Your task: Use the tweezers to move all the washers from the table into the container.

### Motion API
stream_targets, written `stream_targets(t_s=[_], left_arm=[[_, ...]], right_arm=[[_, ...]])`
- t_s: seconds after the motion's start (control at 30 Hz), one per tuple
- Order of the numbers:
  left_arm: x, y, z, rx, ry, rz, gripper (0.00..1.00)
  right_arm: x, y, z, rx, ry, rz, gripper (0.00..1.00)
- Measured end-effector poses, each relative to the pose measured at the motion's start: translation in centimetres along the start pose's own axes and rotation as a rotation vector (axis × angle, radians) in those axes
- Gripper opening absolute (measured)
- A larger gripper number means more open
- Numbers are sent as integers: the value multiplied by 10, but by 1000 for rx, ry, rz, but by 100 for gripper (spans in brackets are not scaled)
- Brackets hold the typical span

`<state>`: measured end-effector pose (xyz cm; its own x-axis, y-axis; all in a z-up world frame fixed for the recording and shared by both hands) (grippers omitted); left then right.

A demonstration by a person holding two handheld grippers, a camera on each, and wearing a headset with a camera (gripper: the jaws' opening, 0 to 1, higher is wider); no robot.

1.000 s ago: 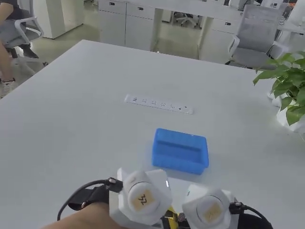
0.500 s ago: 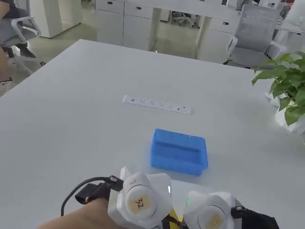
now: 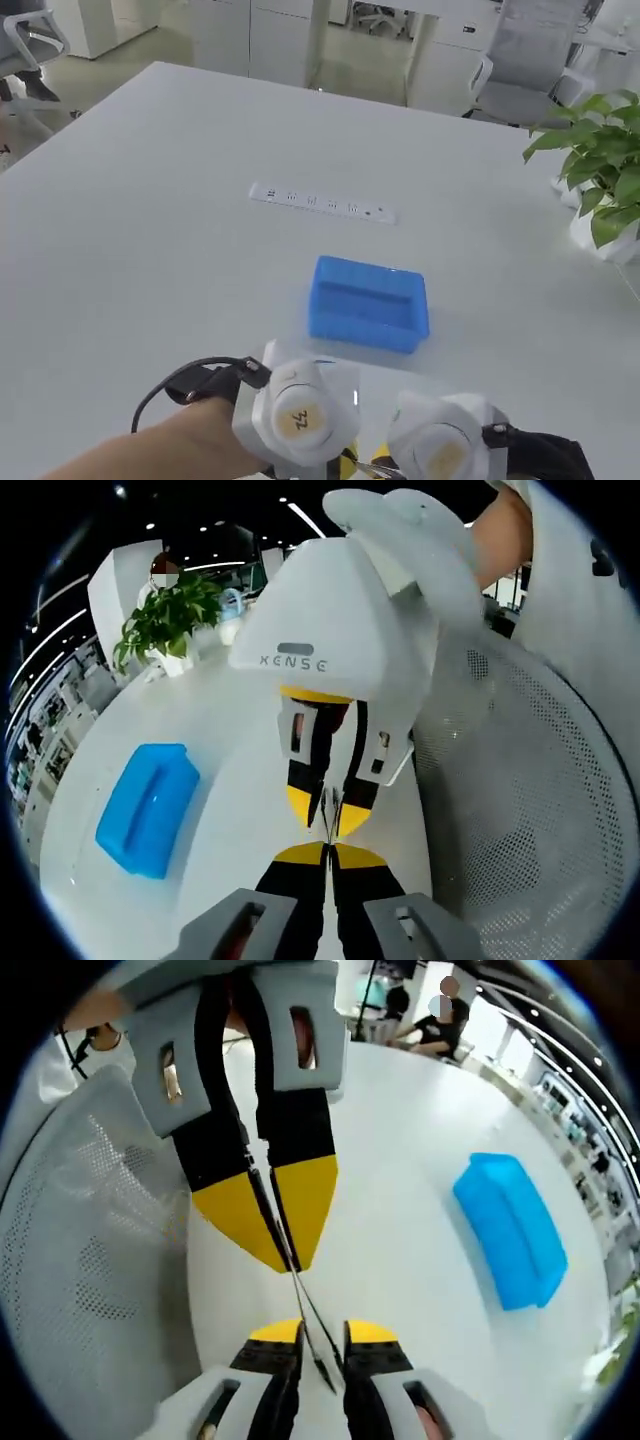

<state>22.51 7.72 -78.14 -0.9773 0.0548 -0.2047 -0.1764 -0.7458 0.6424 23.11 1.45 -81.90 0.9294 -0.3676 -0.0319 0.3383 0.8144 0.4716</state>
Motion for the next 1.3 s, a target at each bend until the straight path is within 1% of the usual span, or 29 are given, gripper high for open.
stream_targets(t_s=[0.03, 0.07, 0.13, 0.17, 0.2, 0.23, 0.27, 0.3, 0.33, 0.37, 0.4, 0.43, 0.47, 0.53, 0.7, 0.87, 0.97, 1.07, 1.2, 1.3], left_arm=[[0, -2, -1, -5, -2, 3, 0], [2, -8, -3, -21, -11, 10, 0], [5, -19, -7, -51, -20, 9, 0], [5, -21, -9, -55, -21, 7, 0], [7, -27, -13, -69, -26, 12, 0], [8, -31, -15, -80, -30, 21, 0], [8, -37, -17, -100, -25, 46, 0], [9, -37, -18, -102, -30, 54, 0], [10, -40, -19, -107, -33, 53, 0], [10, -42, -20, -116, -31, 47, 0], [10, -44, -21, -137, -25, 32, 0], [10, -45, -21, -152, -23, 43, 0], [9, -46, -23, -155, -20, 57, 0], [9, -45, -23, -145, -15, 68, 0], [4, -45, -24, -134, -10, 93, 0], [0, -44, -25, -135, -12, 88, 0], [-3, -46, -26, -131, -21, 119, 0], [-6, -47, -25, -134, -22, 126, 0], [-6, -48, -25, -142, -13, 117, 0], [-7, -47, -25, -147, -4, 141, 0]], right_arm=[[-2, -2, 2, 3, 2, -33, 15], [-2, -3, 4, 15, -7, -55, 17], [-5, -5, 10, 30, -5, -90, 22], [-4, -8, 15, 39, -13, -121, 22], [-4, -10, 18, 47, -21, -133, 23], [-2, -13, 23, 46, -29, -150, 24], [-1, -16, 27, 47, -37, -167, 24], [1, -19, 33, 66, -54, -210, 24], [1, -20, 35, 71, -58, -223, 24], [2, -23, 42, 91, -65, -274, 24], [3, -24, 46, 105, -70, -312, 25], [4, -26, 51, 135, -81, -367, 27], [5, -27, 54, 148, -91, -397, 27], [6, -32, 60, 165, -116, -438, 27], [8, -38, 64, 170, -140, -477, 25], [9, -34, 68, 198, -160, -487, 26], [12, -32, 70, 211, -168, -490, 26], [16, -31, 70, 216, -172, -498, 25], [20, -29, 73, 229, -185, -507, 26], [21, -25, 76, 249, -184, -521, 26]])
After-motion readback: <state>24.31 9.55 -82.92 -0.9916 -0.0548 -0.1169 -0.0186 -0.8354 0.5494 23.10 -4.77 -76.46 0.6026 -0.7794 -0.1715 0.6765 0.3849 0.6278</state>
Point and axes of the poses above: the centre of the closed fingertips' face, and the gripper's own axes: z roughly backward along the fingers, x roughly to its right, y roughly out of its top, the point moved 4 cm from there along z, roughly backward along the fingers, and after that the axes turned 11 degrees about -z, right-handed, at the moved point
